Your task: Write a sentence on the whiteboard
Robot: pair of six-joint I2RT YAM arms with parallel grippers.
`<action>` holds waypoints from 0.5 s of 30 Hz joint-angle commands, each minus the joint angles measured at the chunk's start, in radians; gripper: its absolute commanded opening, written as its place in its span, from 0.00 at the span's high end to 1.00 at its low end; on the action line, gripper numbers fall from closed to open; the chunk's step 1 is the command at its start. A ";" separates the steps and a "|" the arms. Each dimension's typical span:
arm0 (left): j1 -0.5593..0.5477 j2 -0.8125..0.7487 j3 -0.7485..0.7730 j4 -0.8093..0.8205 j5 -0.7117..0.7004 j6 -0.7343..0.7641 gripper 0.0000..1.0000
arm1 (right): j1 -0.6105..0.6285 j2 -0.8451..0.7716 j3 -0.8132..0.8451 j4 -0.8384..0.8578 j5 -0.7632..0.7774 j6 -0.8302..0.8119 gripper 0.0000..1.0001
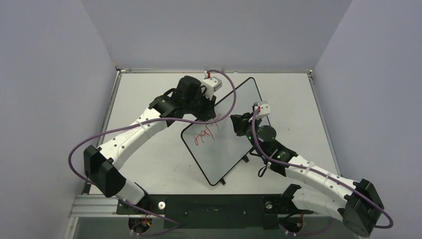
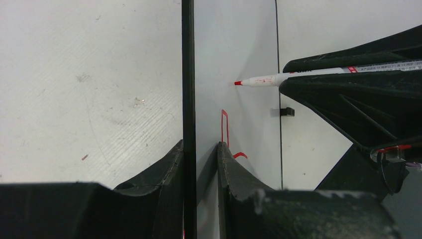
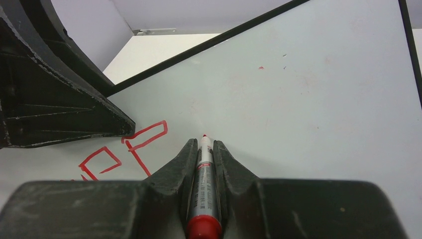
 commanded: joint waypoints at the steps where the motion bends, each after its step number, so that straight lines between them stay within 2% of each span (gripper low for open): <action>1: 0.005 -0.034 -0.002 0.014 -0.129 0.122 1.00 | -0.006 0.016 0.000 0.039 -0.014 0.004 1.00; 15: 0.004 -0.036 -0.001 0.015 -0.131 0.122 1.00 | -0.008 -0.003 -0.042 0.017 -0.018 0.026 1.00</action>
